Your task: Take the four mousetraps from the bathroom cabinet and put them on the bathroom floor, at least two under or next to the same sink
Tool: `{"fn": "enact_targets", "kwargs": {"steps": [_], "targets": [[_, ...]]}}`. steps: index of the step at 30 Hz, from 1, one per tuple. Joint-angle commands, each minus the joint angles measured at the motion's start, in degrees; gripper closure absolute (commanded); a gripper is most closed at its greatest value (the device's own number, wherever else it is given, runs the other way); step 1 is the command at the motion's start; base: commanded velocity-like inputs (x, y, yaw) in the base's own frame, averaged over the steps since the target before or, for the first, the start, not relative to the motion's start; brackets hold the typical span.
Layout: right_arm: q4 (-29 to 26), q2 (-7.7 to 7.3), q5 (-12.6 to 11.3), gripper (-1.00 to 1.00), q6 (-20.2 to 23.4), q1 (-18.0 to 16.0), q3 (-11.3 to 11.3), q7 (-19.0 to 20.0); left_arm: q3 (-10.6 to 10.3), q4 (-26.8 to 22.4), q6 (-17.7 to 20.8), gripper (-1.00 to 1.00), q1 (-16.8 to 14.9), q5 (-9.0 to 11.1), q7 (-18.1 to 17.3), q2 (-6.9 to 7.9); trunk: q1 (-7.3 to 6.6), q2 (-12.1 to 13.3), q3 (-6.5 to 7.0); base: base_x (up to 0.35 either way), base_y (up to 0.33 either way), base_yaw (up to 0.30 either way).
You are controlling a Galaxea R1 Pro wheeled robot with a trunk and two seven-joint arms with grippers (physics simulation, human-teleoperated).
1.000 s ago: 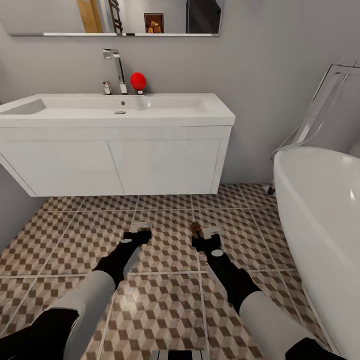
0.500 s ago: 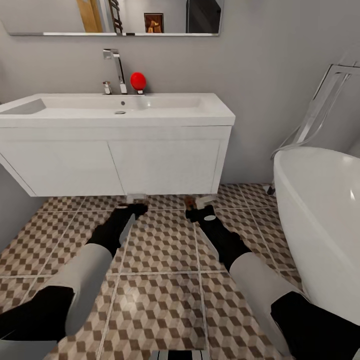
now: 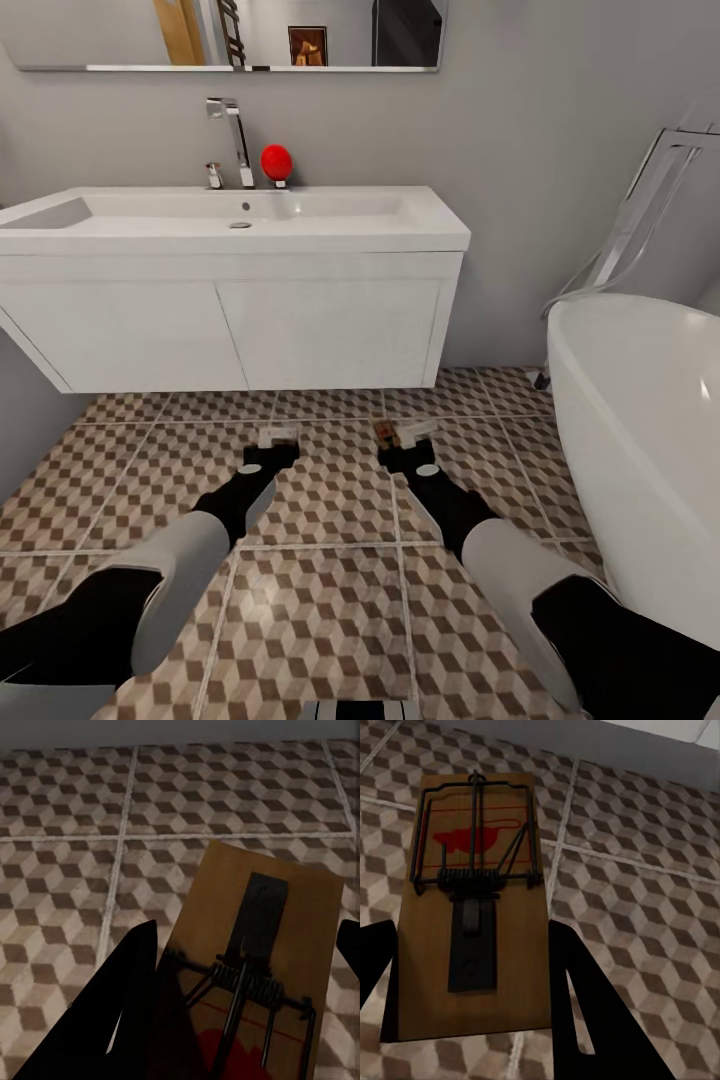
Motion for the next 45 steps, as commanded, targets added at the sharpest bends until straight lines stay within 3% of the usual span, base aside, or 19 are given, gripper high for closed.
{"fn": "enact_targets", "kwargs": {"steps": [1,13,21,33,45], "targets": [[0.7,0.00,-0.6,1.00,-0.4,0.0,0.4,-0.7,-0.2,0.2,-0.2,1.00,0.0,0.0,0.4,-0.09,-0.01,0.0,-0.04,0.000,0.000,0.000],[2.0,0.00,-0.6,1.00,-1.7,0.0,0.5,-0.6,-0.2,4.2,-0.4,1.00,0.8,0.5,0.8,-0.21,-0.01,0.0,-0.04,0.000,0.000,0.000],[2.1,0.00,-0.6,1.00,-1.6,0.0,0.5,2.5,-0.2,5.6,-0.5,1.00,0.9,0.5,0.7,-0.28,-0.01,0.0,-0.14,0.000,0.000,0.000],[2.3,0.00,-0.6,1.00,-1.6,0.2,0.5,2.9,-0.2,6.6,-0.5,1.00,1.0,0.5,0.6,-0.74,2.62,-4.8,-3.11,0.000,0.000,0.000],[2.7,0.00,-0.6,1.00,-1.6,0.2,0.5,2.9,-0.2,7.2,-0.5,1.00,1.2,0.4,0.5,-0.94,2.93,-5.0,-6.72,0.000,0.000,0.002]]}}
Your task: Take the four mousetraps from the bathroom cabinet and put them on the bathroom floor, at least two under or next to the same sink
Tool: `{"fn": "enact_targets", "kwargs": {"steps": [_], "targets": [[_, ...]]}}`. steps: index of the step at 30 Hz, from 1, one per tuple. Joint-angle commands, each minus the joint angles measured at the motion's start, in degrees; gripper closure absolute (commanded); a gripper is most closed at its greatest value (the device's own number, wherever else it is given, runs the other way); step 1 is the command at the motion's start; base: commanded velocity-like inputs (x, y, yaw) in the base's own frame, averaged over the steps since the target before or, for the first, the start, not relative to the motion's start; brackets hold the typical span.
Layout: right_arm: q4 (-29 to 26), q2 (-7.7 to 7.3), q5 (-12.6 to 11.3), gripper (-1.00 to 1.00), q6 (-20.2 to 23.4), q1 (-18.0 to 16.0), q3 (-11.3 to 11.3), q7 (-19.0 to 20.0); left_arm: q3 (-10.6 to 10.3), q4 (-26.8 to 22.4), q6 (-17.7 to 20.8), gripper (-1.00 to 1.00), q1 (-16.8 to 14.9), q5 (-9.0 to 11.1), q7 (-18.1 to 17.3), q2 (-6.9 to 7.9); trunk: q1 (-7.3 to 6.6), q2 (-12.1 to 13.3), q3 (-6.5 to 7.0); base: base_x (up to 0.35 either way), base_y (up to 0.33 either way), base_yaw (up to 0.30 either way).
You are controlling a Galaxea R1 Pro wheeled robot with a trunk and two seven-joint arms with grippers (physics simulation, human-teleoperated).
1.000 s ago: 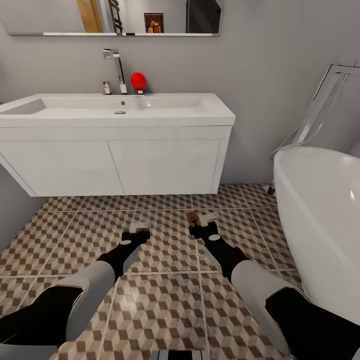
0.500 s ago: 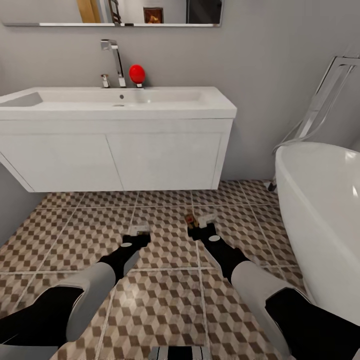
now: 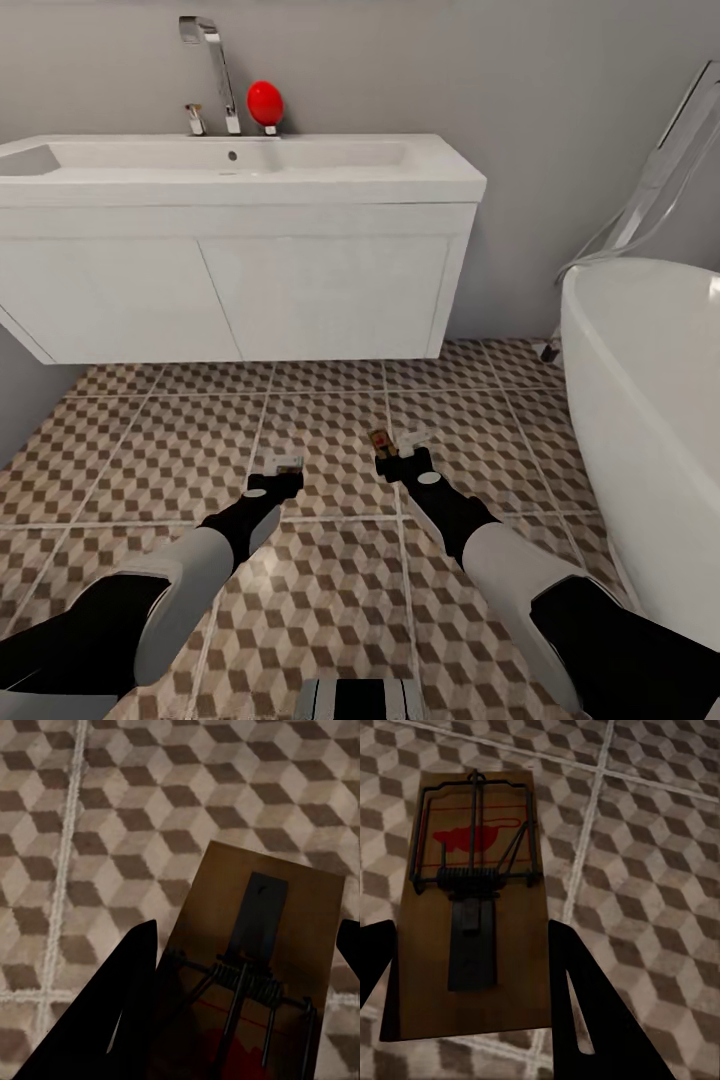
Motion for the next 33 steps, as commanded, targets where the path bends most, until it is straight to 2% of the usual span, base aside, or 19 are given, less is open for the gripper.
{"fn": "enact_targets", "kwargs": {"steps": [1,27,29,33], "targets": [[0.0,0.00,-0.6,1.00,0.1,0.0,0.4,-0.6,-0.2,0.1,-0.2,1.00,0.0,0.0,0.3,-0.01,0.01,0.0,-0.35,0.000,0.000,0.036],[0.0,0.00,-0.5,1.00,-0.1,0.1,0.4,-0.6,-0.3,0.1,-0.2,1.00,0.0,-0.1,0.3,-0.19,0.68,-0.4,-8.12,0.000,0.000,0.056],[0.0,0.00,-0.5,1.00,-1.7,0.2,0.4,-0.6,-0.3,0.1,-0.2,1.00,0.0,-0.1,0.3,-0.19,0.68,-0.4,-8.16,0.000,0.000,0.009],[1.4,0.00,-0.4,1.00,-8.7,0.6,0.4,-0.6,-0.3,0.1,-0.3,1.00,0.0,-0.1,0.3,-0.19,0.68,-0.4,-8.18,0.000,0.000,0.002]]}}
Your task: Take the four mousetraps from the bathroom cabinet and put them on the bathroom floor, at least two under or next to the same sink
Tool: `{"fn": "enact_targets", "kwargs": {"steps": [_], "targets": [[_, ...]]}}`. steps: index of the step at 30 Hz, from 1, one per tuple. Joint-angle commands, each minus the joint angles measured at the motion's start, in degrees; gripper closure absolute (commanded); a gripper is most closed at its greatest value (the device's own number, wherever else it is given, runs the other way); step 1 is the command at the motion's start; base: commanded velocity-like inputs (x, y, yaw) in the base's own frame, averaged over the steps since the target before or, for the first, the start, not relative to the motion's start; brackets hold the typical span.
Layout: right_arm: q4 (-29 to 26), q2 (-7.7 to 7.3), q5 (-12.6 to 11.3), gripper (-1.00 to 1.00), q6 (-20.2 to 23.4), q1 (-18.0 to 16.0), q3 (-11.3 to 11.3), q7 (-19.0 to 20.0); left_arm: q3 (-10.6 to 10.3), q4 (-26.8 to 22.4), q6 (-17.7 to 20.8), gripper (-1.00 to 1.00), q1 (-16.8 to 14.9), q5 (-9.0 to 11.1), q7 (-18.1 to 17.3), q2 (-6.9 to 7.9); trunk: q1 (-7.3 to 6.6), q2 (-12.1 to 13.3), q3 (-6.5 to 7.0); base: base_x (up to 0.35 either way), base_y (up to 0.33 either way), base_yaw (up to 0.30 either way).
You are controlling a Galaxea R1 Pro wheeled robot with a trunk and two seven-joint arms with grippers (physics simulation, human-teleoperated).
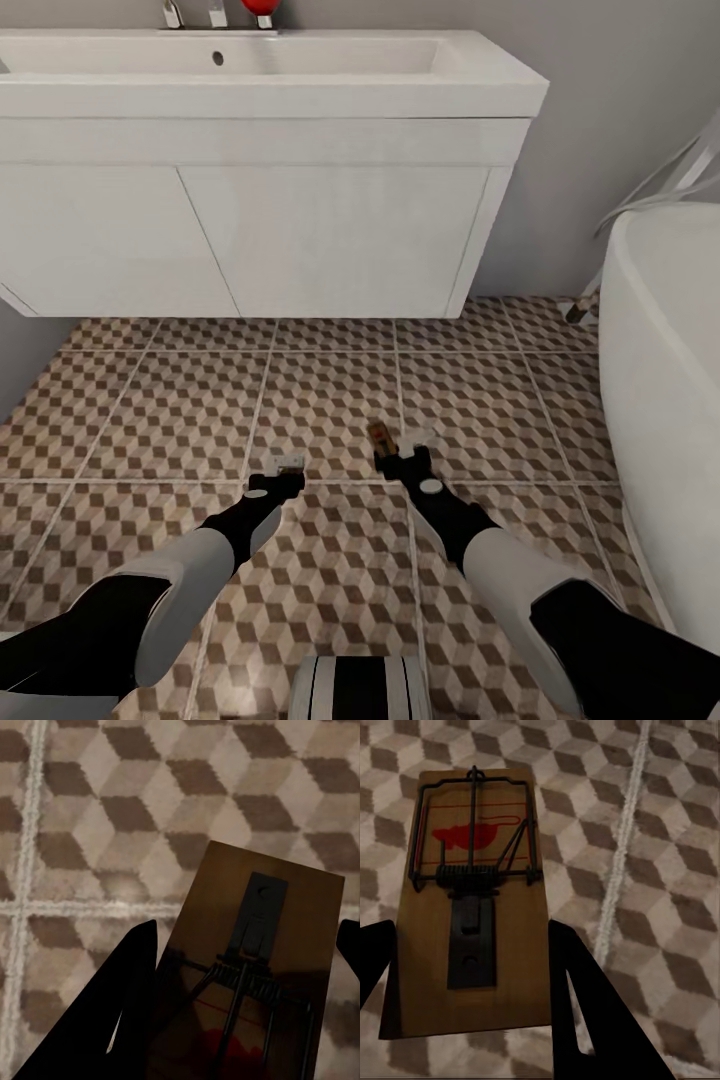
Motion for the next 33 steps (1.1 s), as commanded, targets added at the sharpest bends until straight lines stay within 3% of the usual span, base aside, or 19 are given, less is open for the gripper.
{"fn": "enact_targets", "kwargs": {"steps": [1,7,9,10,12,15,33], "targets": [[0.6,0.00,-0.6,1.00,-0.9,0.1,0.5,-0.5,-0.2,0.1,-0.3,1.00,0.0,0.0,0.3,-0.01,-0.01,0.0,-0.03,0.000,0.000,0.000],[1.4,-0.04,-0.5,1.00,-2.7,0.4,0.5,-0.5,-0.2,0.5,-4.8,1.00,0.0,0.0,0.3,-0.01,-0.01,0.0,-0.03,0.000,0.000,0.000],[1.6,-0.11,-0.5,1.00,-4.7,0.9,0.5,-0.5,-0.2,1.3,-8.2,1.00,0.0,0.0,0.3,-0.02,-0.01,0.0,-0.03,0.000,0.000,0.000],[1.7,-0.14,-0.4,1.00,-5.9,2.1,0.5,-0.5,-0.2,2.8,-12.3,1.00,0.0,0.0,0.3,-0.02,-0.01,0.0,-0.03,0.000,0.000,0.000],[1.7,-0.15,-0.4,1.00,-6.4,2.9,0.5,-0.5,-0.2,4.7,-16.5,1.00,0.2,-0.1,0.3,-0.02,-0.01,0.0,-0.03,0.000,0.000,0.000],[1.7,-0.22,-0.4,1.00,-6.7,3.3,0.5,-0.5,-0.2,6.7,-20.5,1.00,0.3,-0.1,0.4,-0.01,-0.01,0.0,-0.03,0.000,0.000,0.000],[1.7,-0.42,-0.4,1.00,-6.8,3.5,0.5,-0.5,-0.2,8.4,-30.6,1.00,2.8,-0.5,0.3,0.13,-0.01,0.0,-0.03,0.000,0.000,0.000]]}}
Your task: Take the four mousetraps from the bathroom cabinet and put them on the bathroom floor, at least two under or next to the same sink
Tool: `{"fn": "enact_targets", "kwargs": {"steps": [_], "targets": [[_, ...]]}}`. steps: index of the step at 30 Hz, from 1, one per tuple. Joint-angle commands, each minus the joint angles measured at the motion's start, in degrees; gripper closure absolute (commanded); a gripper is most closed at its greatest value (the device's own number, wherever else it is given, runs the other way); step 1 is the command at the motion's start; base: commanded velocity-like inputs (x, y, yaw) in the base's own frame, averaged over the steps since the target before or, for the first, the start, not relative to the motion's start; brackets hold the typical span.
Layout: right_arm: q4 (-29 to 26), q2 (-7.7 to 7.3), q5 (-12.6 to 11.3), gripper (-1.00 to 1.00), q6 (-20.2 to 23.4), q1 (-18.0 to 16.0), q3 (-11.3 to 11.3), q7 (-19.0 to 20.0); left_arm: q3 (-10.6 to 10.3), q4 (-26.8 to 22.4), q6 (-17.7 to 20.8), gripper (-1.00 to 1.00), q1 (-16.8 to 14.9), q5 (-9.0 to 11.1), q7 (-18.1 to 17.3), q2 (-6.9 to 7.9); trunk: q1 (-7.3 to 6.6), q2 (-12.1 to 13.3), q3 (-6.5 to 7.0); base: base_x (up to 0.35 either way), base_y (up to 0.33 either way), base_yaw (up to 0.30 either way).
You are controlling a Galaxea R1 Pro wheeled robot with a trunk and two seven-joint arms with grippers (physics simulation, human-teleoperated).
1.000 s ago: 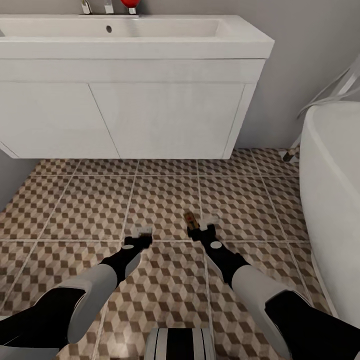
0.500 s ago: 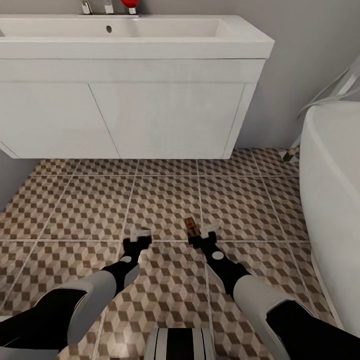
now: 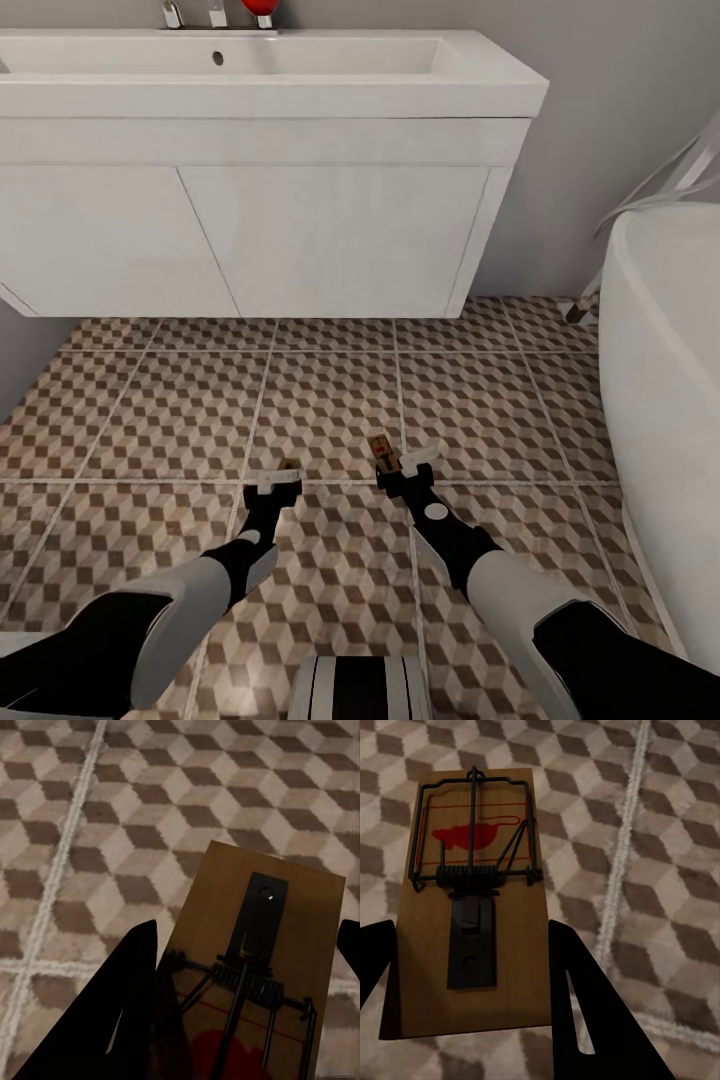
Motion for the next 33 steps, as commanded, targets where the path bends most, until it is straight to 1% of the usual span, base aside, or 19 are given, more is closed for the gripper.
{"fn": "enact_targets", "kwargs": {"steps": [1,5,30,33], "targets": [[0.1,-0.01,-0.5,1.00,-0.2,0.0,0.5,-0.5,-0.2,0.2,-0.4,1.00,0.0,-0.1,0.4,-0.02,-0.01,0.0,-0.03,0.000,0.000,0.000],[0.1,-0.01,-0.5,1.00,-0.2,0.0,0.5,-0.6,-0.2,0.3,-0.6,1.00,0.0,-0.1,0.4,-0.06,-0.01,0.0,-0.05,0.000,0.000,0.001],[0.1,-0.01,-0.5,1.00,-0.3,0.0,0.5,-0.7,-0.2,0.3,-0.7,1.00,0.4,-0.1,0.4,-0.16,0.63,-0.4,-7.36,0.000,0.000,0.088],[0.1,-0.01,-0.4,1.00,-0.3,0.0,0.5,-0.7,-0.3,0.3,-0.7,1.00,0.4,-0.1,0.3,-0.21,0.63,-0.4,-7.45,0.000,0.000,0.037]]}}
